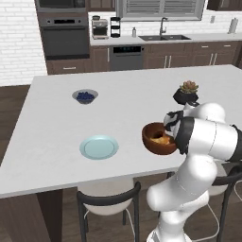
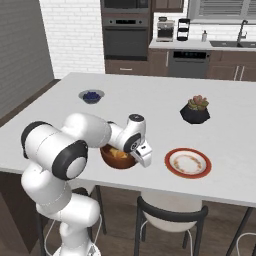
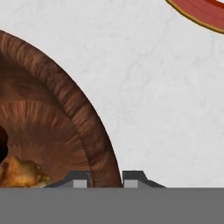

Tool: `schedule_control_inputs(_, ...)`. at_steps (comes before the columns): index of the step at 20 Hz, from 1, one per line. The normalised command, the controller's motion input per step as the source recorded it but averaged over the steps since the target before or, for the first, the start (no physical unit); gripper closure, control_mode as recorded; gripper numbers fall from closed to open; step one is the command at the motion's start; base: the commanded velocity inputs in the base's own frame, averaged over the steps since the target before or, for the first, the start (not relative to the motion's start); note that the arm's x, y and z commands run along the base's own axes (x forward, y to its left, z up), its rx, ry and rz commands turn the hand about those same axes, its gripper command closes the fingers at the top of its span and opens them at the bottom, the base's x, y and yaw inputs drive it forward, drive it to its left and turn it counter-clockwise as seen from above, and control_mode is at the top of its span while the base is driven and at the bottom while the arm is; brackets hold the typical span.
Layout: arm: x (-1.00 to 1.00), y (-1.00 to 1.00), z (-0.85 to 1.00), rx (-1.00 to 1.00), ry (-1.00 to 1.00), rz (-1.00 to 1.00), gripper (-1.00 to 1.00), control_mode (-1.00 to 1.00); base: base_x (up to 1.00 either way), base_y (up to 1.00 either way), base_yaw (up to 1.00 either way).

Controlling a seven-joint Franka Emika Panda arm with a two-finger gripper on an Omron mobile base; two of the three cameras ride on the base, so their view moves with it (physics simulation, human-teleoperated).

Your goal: Pick the chicken drumstick and bell pepper from their plates and place them in the bowl. Then put the bowl in the fridge.

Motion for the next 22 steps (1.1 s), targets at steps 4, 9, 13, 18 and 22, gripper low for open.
schedule_control_inputs(4,-0.21,0.00,0.16,0.05,0.00,-0.04,1.00,-1.00,0.00,0.00,0.00)
schedule_control_inputs(9,-0.67,-0.07,0.70,0.06,0.00,-0.02,1.00,-1.00,0.00,0.00,0.00)
schedule_control_inputs(13,-0.88,-0.03,0.97,0.00,-0.02,-0.01,1.00,-1.00,0.00,0.00,0.00)
schedule_control_inputs(18,-1.00,0.11,0.91,0.00,-0.01,-0.01,1.00,-1.00,0.00,0.00,0.00)
schedule_control_inputs(22,-0.77,0.84,0.56,0.00,0.00,-0.22,1.00,-1.00,0.00,0.00,0.00)
